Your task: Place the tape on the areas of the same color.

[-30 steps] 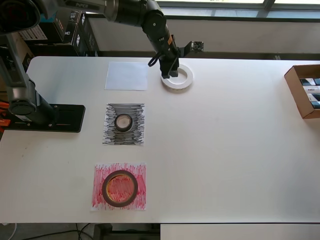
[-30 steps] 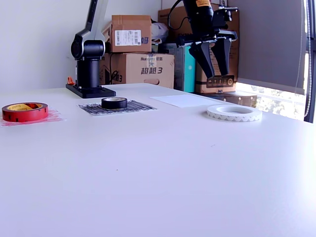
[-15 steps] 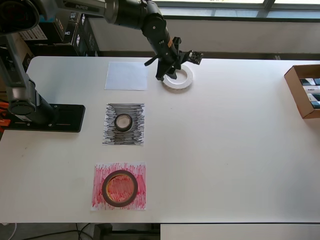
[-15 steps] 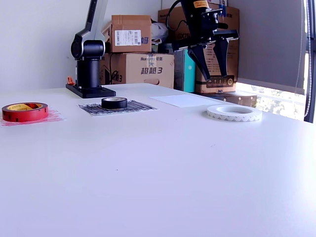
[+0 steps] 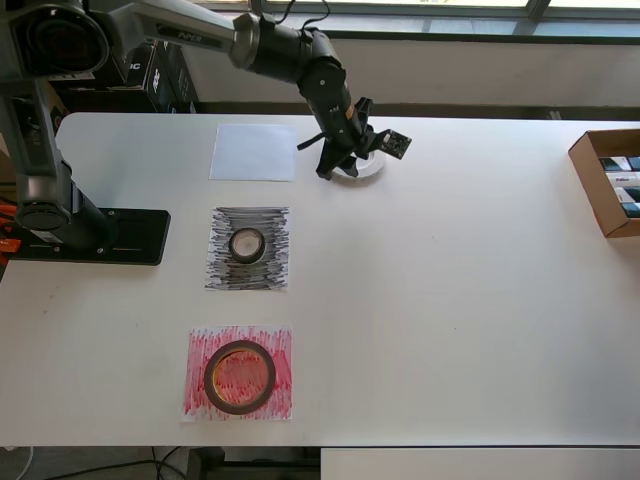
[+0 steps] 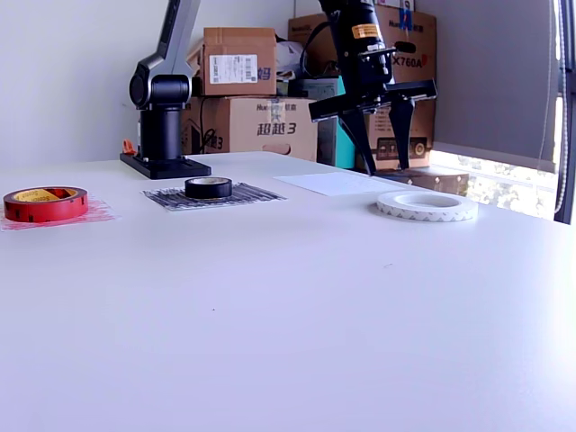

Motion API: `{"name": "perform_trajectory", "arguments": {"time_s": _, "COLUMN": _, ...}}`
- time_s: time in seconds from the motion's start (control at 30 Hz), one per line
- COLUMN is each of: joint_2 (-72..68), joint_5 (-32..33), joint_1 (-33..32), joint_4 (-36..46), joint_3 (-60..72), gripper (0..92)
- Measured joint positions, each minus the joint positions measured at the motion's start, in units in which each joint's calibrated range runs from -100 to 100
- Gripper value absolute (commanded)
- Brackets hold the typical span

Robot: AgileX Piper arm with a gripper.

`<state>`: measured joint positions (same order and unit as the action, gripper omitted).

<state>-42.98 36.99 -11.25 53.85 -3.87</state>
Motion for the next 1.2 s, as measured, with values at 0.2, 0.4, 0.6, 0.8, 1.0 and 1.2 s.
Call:
{"name": "perform_trajectory", "arguments": {"time_s": 0.2, "joint_2": -1.85, "joint_5": -0.92, "joint_1": -0.85, "joint_4": 0.15, "joint_3": 0.0, "gripper": 45.1}}
{"name": "perform_trajectory", "arguments": {"time_s": 0.4, "joint_2": -3.13, "joint_5": -2.7, "joint_1": -0.86, "joint_4": -1.23, "joint_3": 0.0, "gripper": 45.1}}
{"name": "perform_trajectory", "arguments": {"time_s": 0.6, "joint_2": -3.12, "joint_5": -3.75, "joint_1": -0.86, "joint_4": -1.23, "joint_3": 0.0, "gripper": 45.5}}
{"name": "perform_trajectory", "arguments": {"time_s": 0.8, "joint_2": -3.12, "joint_5": -5.3, "joint_1": -0.86, "joint_4": -1.26, "joint_3": -1.07, "gripper": 45.6}}
{"name": "perform_trajectory", "arguments": {"time_s": 1.0, "joint_2": -3.12, "joint_5": -6.98, "joint_1": -0.86, "joint_4": -1.25, "joint_3": -1.07, "gripper": 45.7}}
{"name": "perform_trajectory", "arguments": {"time_s": 1.2, "joint_2": -3.12, "joint_5": -7.07, "joint_1": -1.09, "joint_4": -1.25, "joint_3": -1.07, "gripper": 45.7}}
